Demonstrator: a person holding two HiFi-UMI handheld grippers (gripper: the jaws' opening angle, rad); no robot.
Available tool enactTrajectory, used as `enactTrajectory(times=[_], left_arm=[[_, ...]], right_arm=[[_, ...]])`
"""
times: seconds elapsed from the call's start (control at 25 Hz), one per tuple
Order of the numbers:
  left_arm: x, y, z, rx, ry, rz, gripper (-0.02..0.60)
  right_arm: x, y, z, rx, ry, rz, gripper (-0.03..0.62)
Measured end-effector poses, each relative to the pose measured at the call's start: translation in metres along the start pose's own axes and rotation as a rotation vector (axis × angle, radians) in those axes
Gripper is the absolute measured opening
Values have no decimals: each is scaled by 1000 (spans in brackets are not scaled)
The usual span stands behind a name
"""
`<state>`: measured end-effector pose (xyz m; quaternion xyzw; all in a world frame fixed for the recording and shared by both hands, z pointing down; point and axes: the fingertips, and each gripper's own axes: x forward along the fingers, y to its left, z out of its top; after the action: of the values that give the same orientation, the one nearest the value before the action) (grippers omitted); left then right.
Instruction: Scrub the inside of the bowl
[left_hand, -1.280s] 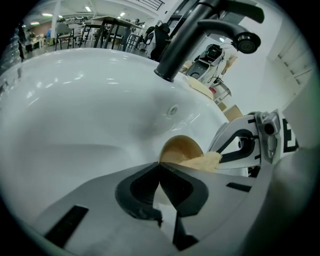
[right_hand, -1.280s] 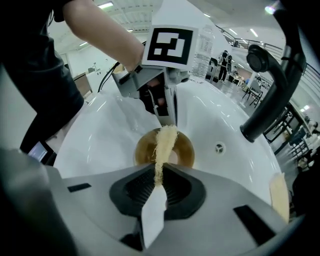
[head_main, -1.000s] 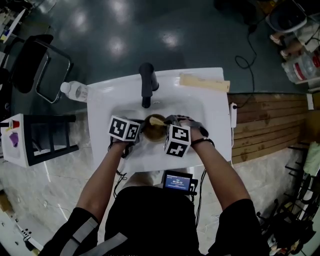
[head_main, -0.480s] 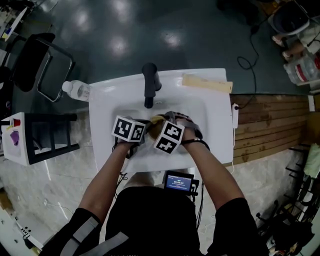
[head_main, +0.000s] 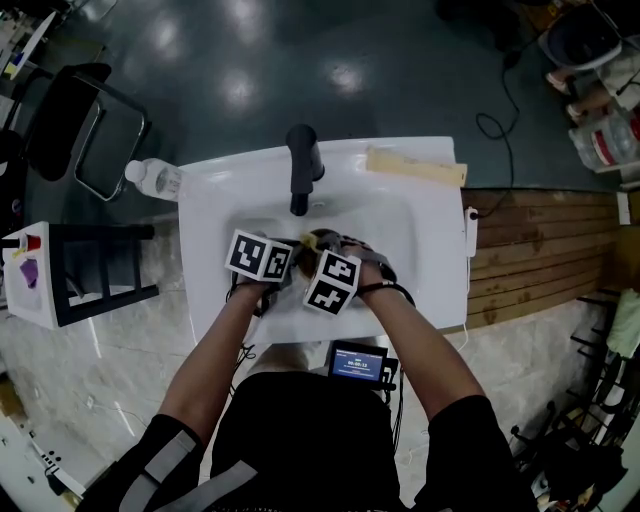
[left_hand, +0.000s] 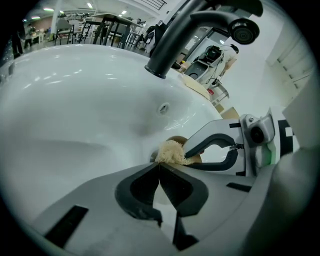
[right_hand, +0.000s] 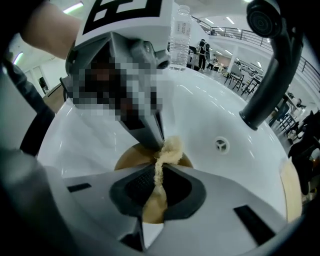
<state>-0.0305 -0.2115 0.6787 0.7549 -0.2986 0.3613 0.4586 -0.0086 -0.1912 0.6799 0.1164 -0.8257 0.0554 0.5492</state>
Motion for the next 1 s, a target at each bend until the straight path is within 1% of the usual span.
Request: enactTrajectory(times=[0.12, 0.24, 0.36, 0.56, 0.72, 0.84, 1.0], left_arm=[[-1, 4, 2, -12, -10, 14, 11], [-4, 9, 6, -25, -26, 23, 8], [-3, 9, 8, -11, -18, 25, 8], [-3, 10, 5, 9, 2, 28, 8], [-5, 13, 4, 19, 6, 37, 8], [-6, 14, 4, 22, 4, 39, 8], [-6, 13, 3, 30, 7, 36, 8]], right_arm=[[-1, 10, 4, -20, -24, 47, 43], [-3, 28, 5, -76, -43, 119, 43], [-5, 44, 6, -130, -61, 172, 43], [-10, 59, 6, -191, -55, 226, 43], [-19, 62, -1, -239, -39, 239, 43], [-25, 57, -9, -261, -22, 221, 43], [-31, 47, -21, -245, -6, 190, 43]])
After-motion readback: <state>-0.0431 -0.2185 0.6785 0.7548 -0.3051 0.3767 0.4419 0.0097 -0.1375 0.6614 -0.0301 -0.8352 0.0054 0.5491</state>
